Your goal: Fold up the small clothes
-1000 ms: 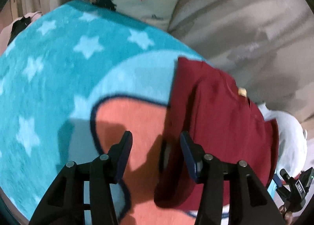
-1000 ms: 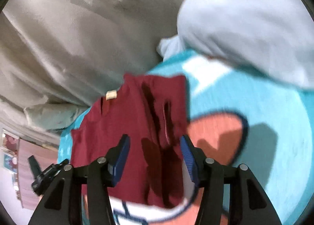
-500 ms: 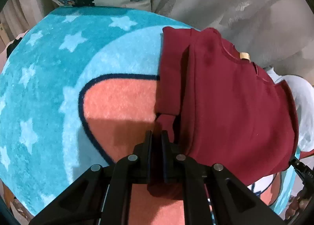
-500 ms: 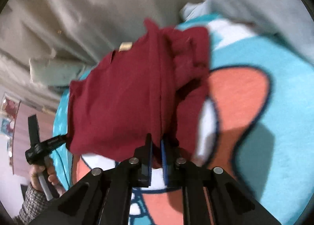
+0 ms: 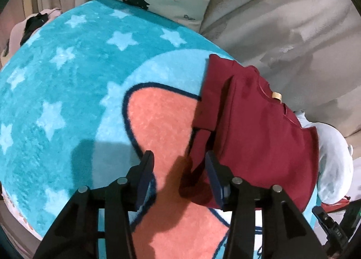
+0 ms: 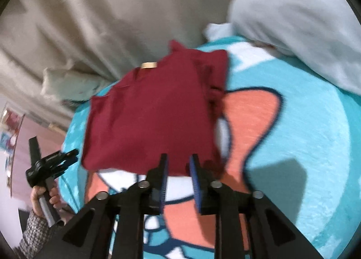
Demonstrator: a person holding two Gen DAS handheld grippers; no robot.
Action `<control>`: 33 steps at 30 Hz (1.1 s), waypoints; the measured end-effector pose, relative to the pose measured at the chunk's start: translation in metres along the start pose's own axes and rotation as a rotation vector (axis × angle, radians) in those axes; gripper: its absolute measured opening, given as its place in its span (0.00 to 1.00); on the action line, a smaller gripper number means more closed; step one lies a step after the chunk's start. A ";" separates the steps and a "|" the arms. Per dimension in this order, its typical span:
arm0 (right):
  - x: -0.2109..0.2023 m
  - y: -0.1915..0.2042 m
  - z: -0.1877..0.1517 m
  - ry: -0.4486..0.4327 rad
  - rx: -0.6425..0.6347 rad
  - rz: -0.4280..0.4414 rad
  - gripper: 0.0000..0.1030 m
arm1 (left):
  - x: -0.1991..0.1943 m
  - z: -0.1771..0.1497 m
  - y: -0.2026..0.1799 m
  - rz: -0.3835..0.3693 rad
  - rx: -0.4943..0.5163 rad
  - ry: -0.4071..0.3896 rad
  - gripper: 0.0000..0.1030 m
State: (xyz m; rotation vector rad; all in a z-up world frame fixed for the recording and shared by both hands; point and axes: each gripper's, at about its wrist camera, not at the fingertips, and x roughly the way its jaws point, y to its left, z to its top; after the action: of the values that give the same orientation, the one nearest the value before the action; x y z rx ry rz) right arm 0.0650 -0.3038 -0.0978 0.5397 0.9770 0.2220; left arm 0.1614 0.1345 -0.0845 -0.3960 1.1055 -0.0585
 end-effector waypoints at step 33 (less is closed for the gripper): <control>0.290 0.279 0.044 0.312 -0.447 -0.459 0.81 | -0.012 -0.004 0.055 -0.260 0.031 0.128 0.22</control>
State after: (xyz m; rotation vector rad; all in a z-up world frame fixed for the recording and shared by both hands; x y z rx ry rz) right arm 0.2773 0.0377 -0.1419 -0.1384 1.2800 0.1062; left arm 0.1439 0.1876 -0.0945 -0.5119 1.1725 -0.3337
